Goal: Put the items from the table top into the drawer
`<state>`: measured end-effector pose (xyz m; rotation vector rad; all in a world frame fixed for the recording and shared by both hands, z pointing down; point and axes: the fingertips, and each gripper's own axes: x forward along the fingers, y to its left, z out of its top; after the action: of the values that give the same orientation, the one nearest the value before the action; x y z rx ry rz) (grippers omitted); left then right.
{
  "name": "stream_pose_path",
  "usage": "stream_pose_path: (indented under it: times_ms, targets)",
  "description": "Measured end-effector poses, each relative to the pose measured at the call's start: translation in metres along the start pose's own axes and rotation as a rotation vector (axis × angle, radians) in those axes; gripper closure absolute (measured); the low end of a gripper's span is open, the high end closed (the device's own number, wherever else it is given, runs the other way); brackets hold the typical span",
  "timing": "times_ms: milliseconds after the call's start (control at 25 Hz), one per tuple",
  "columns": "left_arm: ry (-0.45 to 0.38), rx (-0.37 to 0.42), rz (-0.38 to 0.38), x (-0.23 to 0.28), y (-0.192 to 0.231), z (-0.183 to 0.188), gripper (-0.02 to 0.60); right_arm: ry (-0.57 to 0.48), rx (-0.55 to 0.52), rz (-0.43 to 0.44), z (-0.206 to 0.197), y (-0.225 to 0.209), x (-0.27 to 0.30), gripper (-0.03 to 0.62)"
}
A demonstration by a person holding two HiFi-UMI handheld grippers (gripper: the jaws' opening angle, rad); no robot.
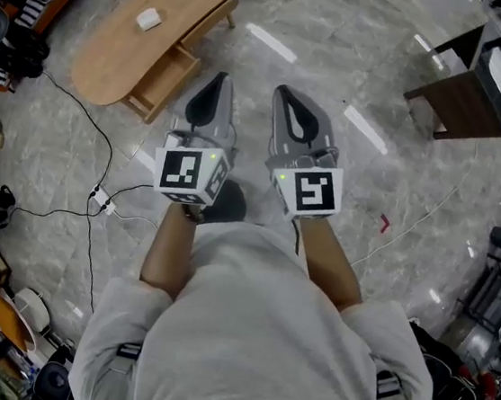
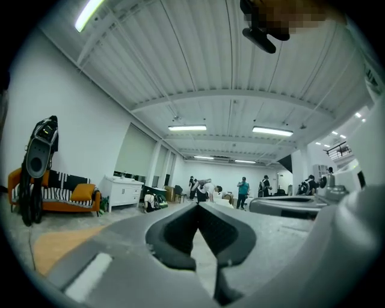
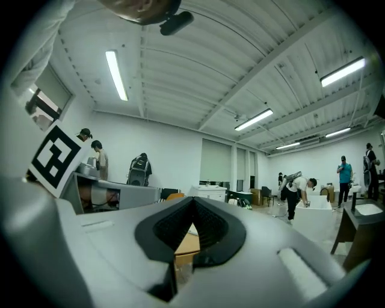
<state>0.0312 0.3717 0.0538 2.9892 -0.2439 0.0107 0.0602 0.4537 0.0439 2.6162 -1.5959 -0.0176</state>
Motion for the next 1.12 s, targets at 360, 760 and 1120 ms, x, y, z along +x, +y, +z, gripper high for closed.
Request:
stream_pose_path:
  times_ms: [360,760,1120]
  targets:
    - [0.012,-0.028,0.134,0.035,0.135,0.007,0.561,0.013,0.014,0.16,-0.006,0.053,0.146,0.586]
    - [0.009,-0.072,0.38,0.048,0.271,0.0,0.561,0.065,0.011,0.385,-0.027,0.105,0.281,0.586]
    - [-0.002,-0.082,0.717,0.101,0.394,-0.006,0.561,0.094,-0.009,0.721,-0.056,0.119,0.437,0.586]
